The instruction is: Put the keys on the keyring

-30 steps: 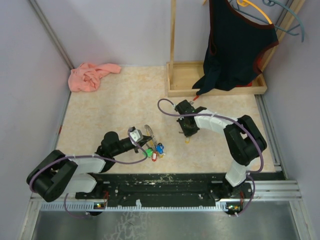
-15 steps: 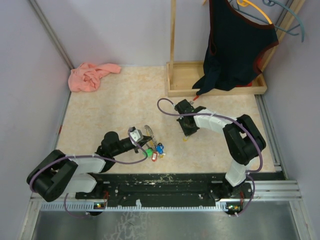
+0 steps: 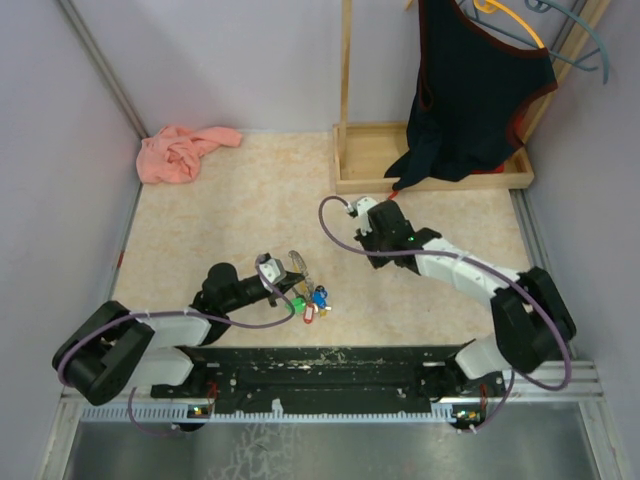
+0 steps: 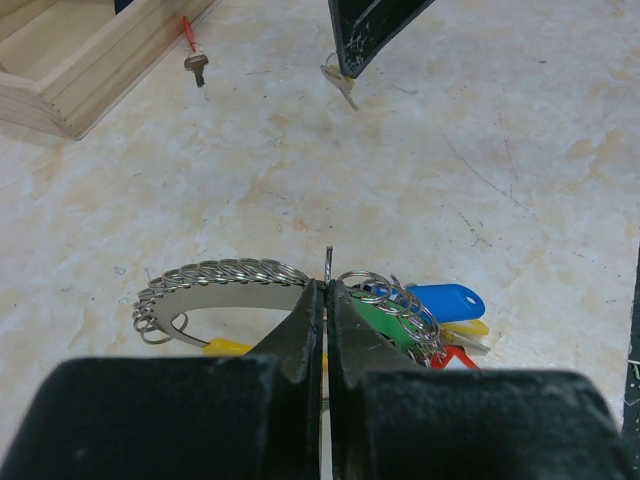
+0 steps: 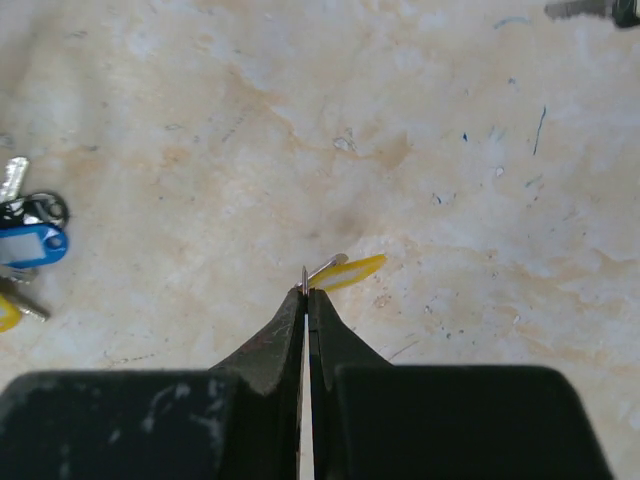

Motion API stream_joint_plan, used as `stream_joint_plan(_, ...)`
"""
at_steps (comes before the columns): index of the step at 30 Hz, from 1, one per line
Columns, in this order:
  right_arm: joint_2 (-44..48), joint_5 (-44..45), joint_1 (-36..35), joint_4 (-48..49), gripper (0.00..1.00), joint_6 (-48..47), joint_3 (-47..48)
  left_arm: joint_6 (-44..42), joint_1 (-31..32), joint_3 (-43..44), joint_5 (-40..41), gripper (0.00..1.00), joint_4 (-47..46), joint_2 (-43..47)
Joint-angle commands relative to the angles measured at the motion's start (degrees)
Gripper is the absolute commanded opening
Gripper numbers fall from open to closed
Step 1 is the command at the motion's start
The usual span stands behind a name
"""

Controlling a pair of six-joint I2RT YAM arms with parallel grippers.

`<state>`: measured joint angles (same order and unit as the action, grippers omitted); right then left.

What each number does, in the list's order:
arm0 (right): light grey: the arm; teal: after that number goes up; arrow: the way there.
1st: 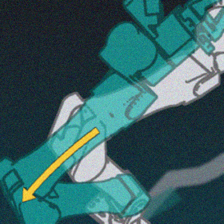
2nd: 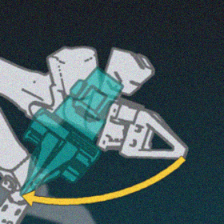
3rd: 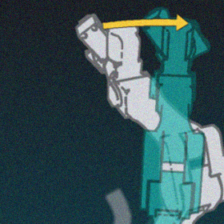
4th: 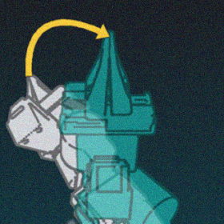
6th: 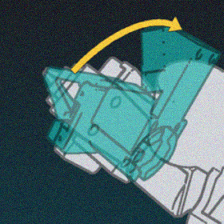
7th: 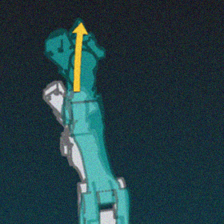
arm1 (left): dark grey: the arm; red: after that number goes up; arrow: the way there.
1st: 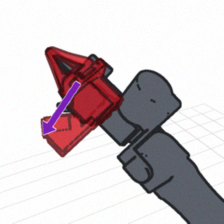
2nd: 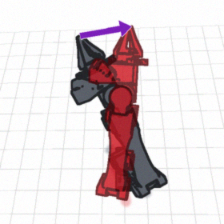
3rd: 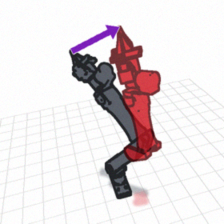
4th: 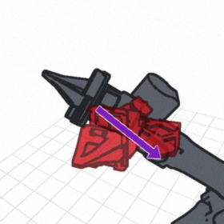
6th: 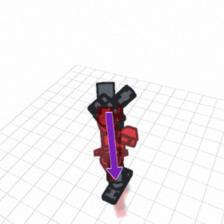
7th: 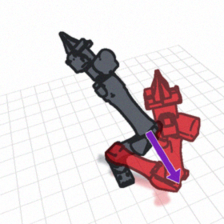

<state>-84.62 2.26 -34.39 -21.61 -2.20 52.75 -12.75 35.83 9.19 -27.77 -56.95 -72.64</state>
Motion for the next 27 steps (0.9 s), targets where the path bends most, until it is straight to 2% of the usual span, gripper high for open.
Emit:
stream_joint_plan(1, 9.9, -8.5, -0.7, 16.6, 0.0, -5.6, -7.0, 2.0, -0.3, 1.3, -1.2, 0.0, -0.2, 2.4)
stream_joint_plan(7, 17.1, -20.1, -0.7, 33.8, 0.0, -10.9, -16.2, 2.7, -0.2, 2.2, -3.8, 0.0, 1.3, 3.9)
stream_joint_plan(13, 17.6, -30.5, -0.7, 45.7, 0.0, -11.1, -21.5, 1.4, -0.4, 3.5, -5.9, 0.0, 3.4, 4.3)
stream_joint_plan(20, 18.6, -39.2, -0.7, 43.0, 0.0, -20.0, -20.8, -2.1, -0.7, 5.4, -8.3, 0.0, 7.8, 4.6)
stream_joint_plan(23, 19.3, -43.6, -0.7, 45.8, 0.0, -21.9, -22.4, -4.3, -0.8, 6.3, -10.5, 0.0, 8.6, 3.8)
stream_joint_plan(27, 18.7, -45.3, -2.1, 44.9, 0.0, -26.5, -23.1, -7.4, -0.9, 6.9, -12.5, 0.0, 10.1, 3.8)
